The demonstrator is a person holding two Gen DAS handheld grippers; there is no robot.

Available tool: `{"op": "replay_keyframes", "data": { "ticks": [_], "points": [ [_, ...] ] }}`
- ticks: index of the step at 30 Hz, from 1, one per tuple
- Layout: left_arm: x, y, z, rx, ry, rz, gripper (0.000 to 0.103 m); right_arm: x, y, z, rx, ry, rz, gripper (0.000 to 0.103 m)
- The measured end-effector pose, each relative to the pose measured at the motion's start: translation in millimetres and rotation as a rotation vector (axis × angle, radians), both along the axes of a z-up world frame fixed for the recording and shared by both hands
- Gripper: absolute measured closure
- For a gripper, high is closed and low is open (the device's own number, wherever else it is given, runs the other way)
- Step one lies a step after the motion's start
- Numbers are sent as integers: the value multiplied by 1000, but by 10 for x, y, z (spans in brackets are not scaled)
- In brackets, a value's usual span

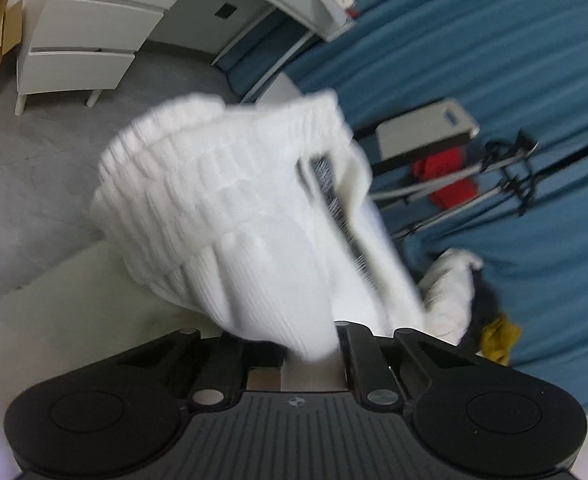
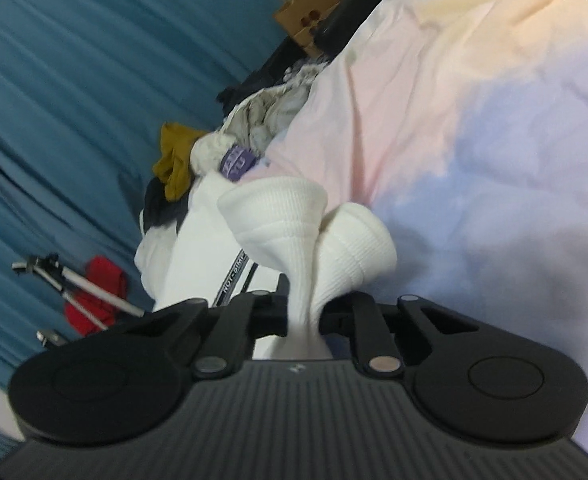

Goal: Fold clothes

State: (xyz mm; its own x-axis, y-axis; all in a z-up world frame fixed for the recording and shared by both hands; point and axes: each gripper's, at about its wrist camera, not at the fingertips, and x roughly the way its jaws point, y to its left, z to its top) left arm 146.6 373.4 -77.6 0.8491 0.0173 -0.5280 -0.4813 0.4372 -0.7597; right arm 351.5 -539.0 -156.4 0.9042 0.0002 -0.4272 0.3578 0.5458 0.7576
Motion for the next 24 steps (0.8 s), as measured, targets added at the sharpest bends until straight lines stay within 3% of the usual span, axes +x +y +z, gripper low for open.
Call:
{"op": "replay_keyframes", "data": {
  "ticks": [6,9,15,18,24],
  "points": [
    [-601,47,403,14,-39,-15,93,-446,-99,235,17,14,-18,91],
    [-941,77,481,13,-12,-35,93,-781,-196,269,32,30,-25,92],
    [-1530,-15,270,35,85,-121,92,-1362,-417,181,71,55,-21,92],
    [-1731,-92,102,57,139,-163,89,-1508,-565,-30,118,73,-41,92],
    [-1956,-207,-6,122,191,-151,63,-1556,-660,-321,185,111,-40,92]
  ]
}}
